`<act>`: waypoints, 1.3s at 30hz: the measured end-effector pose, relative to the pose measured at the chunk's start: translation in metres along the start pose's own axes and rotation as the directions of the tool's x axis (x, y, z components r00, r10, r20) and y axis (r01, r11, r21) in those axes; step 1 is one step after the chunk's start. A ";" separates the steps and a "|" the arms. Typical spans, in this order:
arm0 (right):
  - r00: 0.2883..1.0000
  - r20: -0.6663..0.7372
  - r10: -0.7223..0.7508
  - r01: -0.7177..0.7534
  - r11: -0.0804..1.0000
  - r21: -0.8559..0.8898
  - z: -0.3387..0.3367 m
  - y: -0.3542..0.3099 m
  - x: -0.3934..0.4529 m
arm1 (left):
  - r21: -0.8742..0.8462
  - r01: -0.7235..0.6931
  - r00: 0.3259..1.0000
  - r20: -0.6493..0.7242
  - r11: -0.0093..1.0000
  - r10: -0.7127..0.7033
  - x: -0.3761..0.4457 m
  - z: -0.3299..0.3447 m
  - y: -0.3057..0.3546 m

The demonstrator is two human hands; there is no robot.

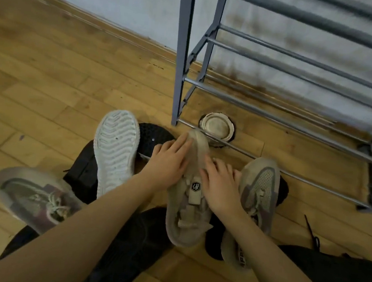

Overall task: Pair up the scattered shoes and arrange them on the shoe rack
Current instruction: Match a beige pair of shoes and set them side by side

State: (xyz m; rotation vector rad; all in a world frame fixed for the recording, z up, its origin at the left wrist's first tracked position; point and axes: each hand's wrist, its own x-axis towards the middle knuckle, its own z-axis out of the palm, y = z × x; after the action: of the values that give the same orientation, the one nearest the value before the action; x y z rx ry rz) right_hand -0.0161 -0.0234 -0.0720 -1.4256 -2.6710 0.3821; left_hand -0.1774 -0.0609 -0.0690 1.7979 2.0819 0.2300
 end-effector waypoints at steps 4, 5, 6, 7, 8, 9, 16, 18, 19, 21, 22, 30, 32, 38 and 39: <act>0.999 0.016 0.048 -0.048 0.998 0.045 -0.009 -0.002 0.001 | -0.086 0.042 0.998 -0.052 0.995 -0.046 -0.020 0.003 0.001; 0.999 -0.003 0.054 -0.054 0.997 0.049 -0.012 -0.005 0.000 | -0.113 0.052 0.996 -0.067 0.992 -0.060 -0.029 0.002 0.002; 0.998 -0.031 0.053 -0.051 0.997 0.050 -0.015 -0.010 0.000 | -0.138 0.067 0.994 -0.082 0.988 -0.079 -0.038 0.000 0.004; 0.997 -0.061 0.043 -0.040 0.998 0.047 -0.019 -0.016 -0.001 | -0.161 0.087 0.990 -0.099 0.983 -0.104 -0.048 -0.002 0.005; 0.996 -0.086 0.025 -0.021 0.999 0.045 -0.022 -0.024 -0.001 | -0.188 0.116 0.984 -0.113 0.975 -0.139 -0.059 -0.005 0.004; 0.995 -0.104 -0.002 0.008 0.999 0.051 -0.024 -0.032 -0.001 | -0.218 0.155 0.975 -0.121 0.964 -0.184 -0.070 -0.009 0.003; 0.978 -0.021 -0.206 0.207 0.966 0.153 -0.025 -0.101 -0.008 | -0.180 0.301 0.909 -0.243 0.936 -0.339 -0.141 -0.038 -0.025; 0.965 -0.009 -0.262 0.259 0.948 0.184 -0.020 -0.121 -0.013 | -0.170 0.369 0.880 -0.253 0.914 -0.402 -0.157 -0.043 -0.035; 0.955 -0.014 -0.296 0.293 0.937 0.189 -0.017 -0.128 -0.016 | -0.178 0.416 0.861 -0.238 0.892 -0.450 -0.164 -0.044 -0.040; 0.933 -0.013 -0.360 0.356 0.914 0.194 -0.012 -0.141 -0.022 | -0.192 0.510 0.808 -0.228 0.838 -0.544 -0.176 -0.042 -0.051; 0.923 -0.005 -0.384 0.377 0.906 0.192 -0.008 -0.147 -0.025 | -0.191 0.546 0.781 -0.237 0.816 -0.578 -0.182 -0.041 -0.057; 0.843 0.200 -0.499 0.454 0.860 0.233 0.035 -0.209 -0.026 | -0.185 0.812 0.525 -0.184 0.554 -0.831 -0.224 -0.020 -0.094; 0.808 0.249 -0.534 0.500 0.845 0.190 0.050 -0.218 -0.031 | -0.183 0.834 0.501 -0.146 0.521 -0.853 -0.229 -0.015 -0.102; 0.797 0.257 -0.547 0.525 0.837 0.153 0.068 -0.222 -0.039 | -0.369 0.732 0.565 -0.143 0.573 -0.813 -0.238 -0.005 -0.116; 0.798 0.239 -0.553 0.521 0.833 0.188 0.067 -0.222 -0.042 | -0.426 0.692 0.578 -0.157 0.583 -0.801 -0.240 -0.004 -0.117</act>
State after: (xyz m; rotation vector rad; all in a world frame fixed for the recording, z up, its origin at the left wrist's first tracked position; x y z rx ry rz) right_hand -0.1846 -0.1881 -0.0775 -0.5517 -3.0547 0.7066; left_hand -0.2603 -0.3149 -0.0654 0.5595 2.6547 0.6161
